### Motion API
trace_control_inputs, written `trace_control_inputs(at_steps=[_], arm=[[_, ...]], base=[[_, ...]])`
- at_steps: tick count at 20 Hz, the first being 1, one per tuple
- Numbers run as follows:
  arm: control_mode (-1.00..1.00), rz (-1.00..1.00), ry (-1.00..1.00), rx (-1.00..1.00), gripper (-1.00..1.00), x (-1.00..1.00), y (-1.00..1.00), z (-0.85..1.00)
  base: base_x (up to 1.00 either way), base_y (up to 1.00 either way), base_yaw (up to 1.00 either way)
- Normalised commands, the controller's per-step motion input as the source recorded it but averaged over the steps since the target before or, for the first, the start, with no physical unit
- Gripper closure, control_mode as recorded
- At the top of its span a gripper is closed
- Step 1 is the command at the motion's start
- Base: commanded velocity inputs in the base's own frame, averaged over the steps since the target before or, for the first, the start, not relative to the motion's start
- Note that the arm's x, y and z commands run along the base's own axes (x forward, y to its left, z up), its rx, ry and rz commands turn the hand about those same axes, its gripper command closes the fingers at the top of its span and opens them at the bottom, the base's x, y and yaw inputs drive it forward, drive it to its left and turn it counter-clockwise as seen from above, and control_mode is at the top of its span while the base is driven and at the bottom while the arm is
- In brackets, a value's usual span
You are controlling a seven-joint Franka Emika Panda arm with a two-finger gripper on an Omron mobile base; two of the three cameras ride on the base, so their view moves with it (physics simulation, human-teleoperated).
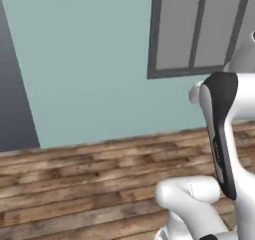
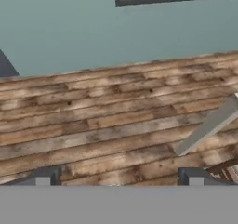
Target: Clear the mugs and bowl far away from the sink.
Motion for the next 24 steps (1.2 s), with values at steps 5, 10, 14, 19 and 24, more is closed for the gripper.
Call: trace_control_inputs(at_steps=[5, 10, 14, 19, 24], arm=[[1.0, 0.0, 0.0, 0.0, -1.0, 0.0, 0.0, 0.0], [1.0, 0.0, 0.0, 0.0, -1.0, 0.0, 0.0, 0.0], [1.0, 0.0, 0.0, 0.0, -1.0, 0.0, 0.0, 0.0], [1.0, 0.0, 0.0, 0.0, -1.0, 0.0, 0.0, 0.0], [1.0, 0.0, 0.0, 0.0, -1.0, 0.0, 0.0, 0.0]], base=[[0.0, 0.0, 1.0], [0.0, 0.0, 1.0], [0.0, 0.05, 1.0], [0.05, 0.29, 0.95], [1.0, 0.52, 0.34]])
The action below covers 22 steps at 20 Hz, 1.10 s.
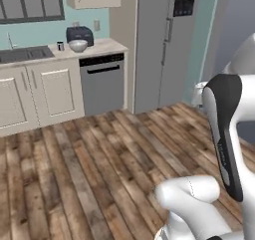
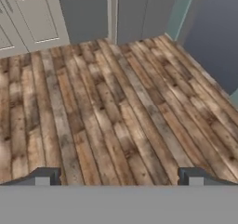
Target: Clear the mugs and bowl far away from the sink.
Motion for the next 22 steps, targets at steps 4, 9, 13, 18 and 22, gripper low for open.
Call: trace_control_inputs(at_steps=[4, 9, 13, 18, 22], arm=[[1.0, 0.0, 0.0, 0.0, -1.0, 0.0, 0.0, 0.0], [1.0, 0.0, 0.0, 0.0, -1.0, 0.0, 0.0, 0.0], [1.0, 0.0, 0.0, 0.0, -1.0, 0.0, 0.0, 0.0], [1.0, 0.0, 0.0, 0.0, -1.0, 0.0, 0.0, 0.0], [1.0, 0.0, 0.0, 0.0, -1.0, 0.0, 0.0, 0.0]], base=[[1.0, 0.18, 0.04], [1.0, 0.15, 0.0], [1.0, 0.6, -0.02], [1.0, 0.85, -0.14], [1.0, 0.85, -0.13]])
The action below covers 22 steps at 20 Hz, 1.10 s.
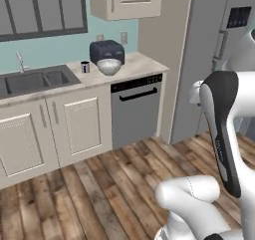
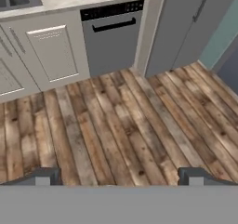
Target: Clear the mugs and bowl far away from the sink.
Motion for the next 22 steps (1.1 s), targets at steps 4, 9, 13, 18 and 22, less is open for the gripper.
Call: trace_control_inputs(at_steps=[4, 9, 13, 18, 22], arm=[[1.0, 0.0, 0.0, 0.0, -1.0, 0.0, 0.0, 0.0], [1.0, 0.0, 0.0, 0.0, -1.0, 0.0, 0.0, 0.0], [1.0, 0.0, 0.0, 0.0, -1.0, 0.0, 0.0, 0.0], [1.0, 0.0, 0.0, 0.0, -1.0, 0.0, 0.0, 0.0], [1.0, 0.0, 0.0, 0.0, -1.0, 0.0, 0.0, 0.0]], base=[[1.0, 0.84, -0.12], [1.0, 0.01, -0.01], [1.0, -0.03, 0.0], [1.0, 0.05, -0.01], [1.0, 0.3, -0.01]])
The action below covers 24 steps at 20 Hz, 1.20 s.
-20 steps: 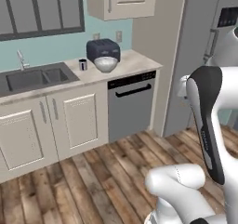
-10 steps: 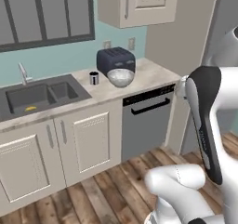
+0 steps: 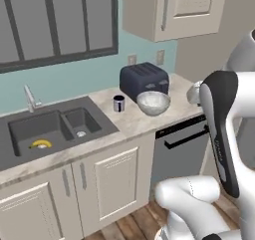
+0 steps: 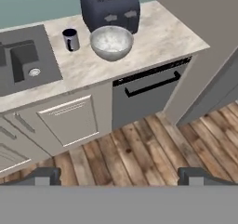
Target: Clear the mugs and bowl far away from the sink.
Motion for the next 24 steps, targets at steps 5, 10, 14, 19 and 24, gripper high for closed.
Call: trace_control_inputs(at_steps=[5, 10, 14, 19, 24], arm=[[1.0, 0.0, 0.0, 0.0, -1.0, 0.0, 0.0, 0.0], [1.0, 0.0, 0.0, 0.0, -1.0, 0.0, 0.0, 0.0], [1.0, 0.0, 0.0, 0.0, -1.0, 0.0, 0.0, 0.0], [1.0, 0.0, 0.0, 0.0, -1.0, 0.0, 0.0, 0.0], [1.0, 0.0, 0.0, 0.0, -1.0, 0.0, 0.0, 0.0]], base=[[1.0, 0.01, -0.04], [1.0, 0.06, -0.18], [1.0, 0.54, -0.15], [1.0, 0.23, -0.01], [0.71, 0.02, 0.17]])
